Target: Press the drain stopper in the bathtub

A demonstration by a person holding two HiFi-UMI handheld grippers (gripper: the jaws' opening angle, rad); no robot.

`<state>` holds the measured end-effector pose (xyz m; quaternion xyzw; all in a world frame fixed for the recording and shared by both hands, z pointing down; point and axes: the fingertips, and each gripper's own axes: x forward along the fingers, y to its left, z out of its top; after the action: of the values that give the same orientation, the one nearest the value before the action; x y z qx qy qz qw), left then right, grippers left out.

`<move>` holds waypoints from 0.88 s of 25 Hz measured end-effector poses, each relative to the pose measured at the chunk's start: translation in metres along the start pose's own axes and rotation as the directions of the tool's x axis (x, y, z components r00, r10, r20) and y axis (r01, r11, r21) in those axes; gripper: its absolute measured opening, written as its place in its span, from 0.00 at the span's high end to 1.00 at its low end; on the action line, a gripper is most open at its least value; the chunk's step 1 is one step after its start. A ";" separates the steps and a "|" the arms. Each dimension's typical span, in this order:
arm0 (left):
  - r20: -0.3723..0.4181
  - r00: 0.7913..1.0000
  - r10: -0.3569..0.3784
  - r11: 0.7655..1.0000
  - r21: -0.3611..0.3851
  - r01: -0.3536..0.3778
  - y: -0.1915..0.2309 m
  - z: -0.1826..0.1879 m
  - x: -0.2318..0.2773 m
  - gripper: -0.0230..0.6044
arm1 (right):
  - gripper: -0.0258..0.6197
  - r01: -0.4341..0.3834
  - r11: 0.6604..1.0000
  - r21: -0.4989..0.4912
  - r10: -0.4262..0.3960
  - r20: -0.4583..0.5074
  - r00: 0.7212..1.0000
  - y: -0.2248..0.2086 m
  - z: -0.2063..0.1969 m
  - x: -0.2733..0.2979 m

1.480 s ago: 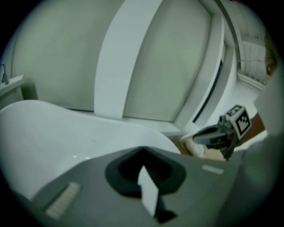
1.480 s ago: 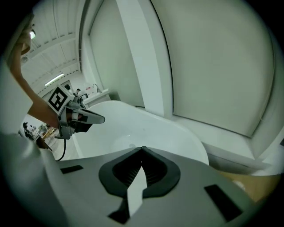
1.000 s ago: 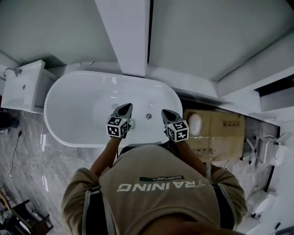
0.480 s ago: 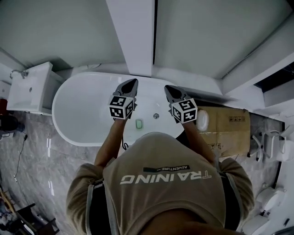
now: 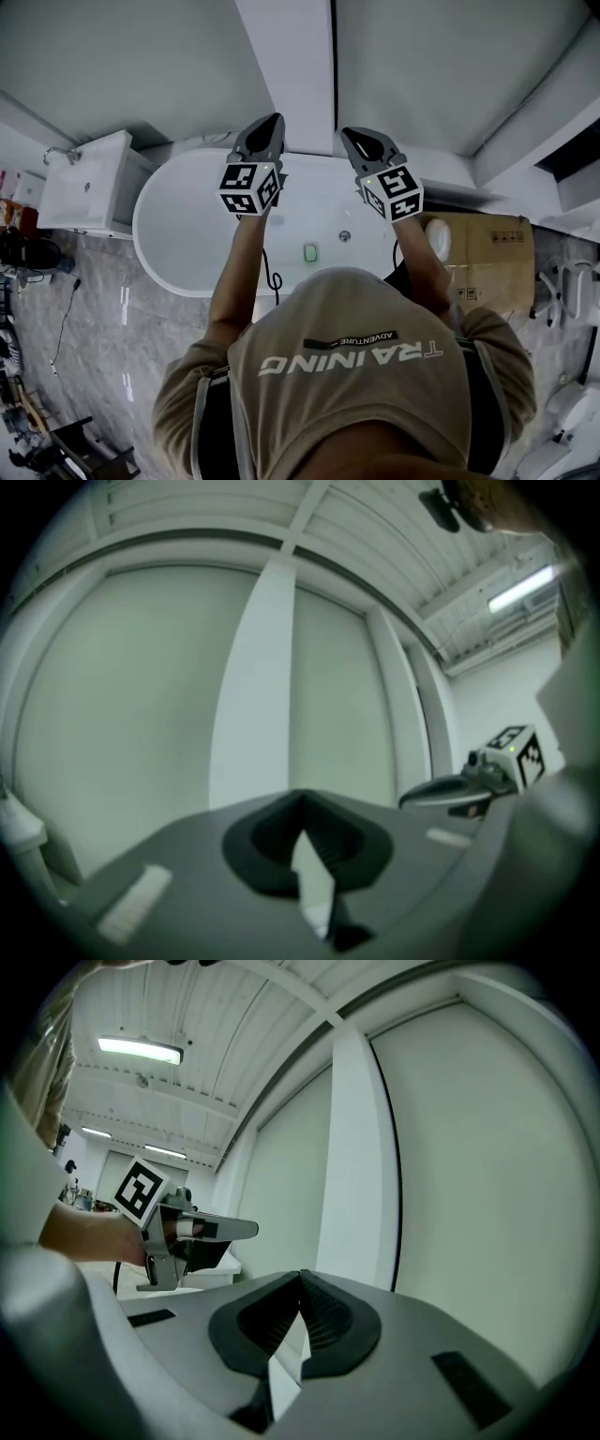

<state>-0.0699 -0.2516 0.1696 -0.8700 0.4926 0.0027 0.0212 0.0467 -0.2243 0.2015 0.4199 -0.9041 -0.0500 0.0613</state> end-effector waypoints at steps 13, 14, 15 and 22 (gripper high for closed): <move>0.032 0.999 0.038 0.989 0.145 -0.043 -0.008 0.025 -0.035 0.96 | 0.95 0.071 0.997 0.019 -0.073 0.125 0.989 0.010 0.048 -0.020; 0.027 0.999 0.035 0.990 0.138 -0.039 -0.009 0.022 -0.037 0.96 | 0.95 0.069 0.997 0.023 -0.072 0.121 0.990 0.012 0.045 -0.022; 0.019 0.999 0.033 0.991 0.131 -0.035 -0.009 0.017 -0.038 0.96 | 0.95 0.062 0.998 0.027 -0.065 0.117 0.991 0.014 0.043 -0.023; -0.030 0.999 -0.017 0.996 0.085 0.019 -0.016 -0.012 -0.036 0.96 | 0.95 0.055 0.997 0.045 -0.059 0.095 0.994 0.026 0.027 -0.029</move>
<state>-0.0752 -0.2128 0.1828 -0.8727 0.4845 -0.0311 0.0511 0.0419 -0.1842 0.1765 0.4439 -0.8945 -0.0526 0.0071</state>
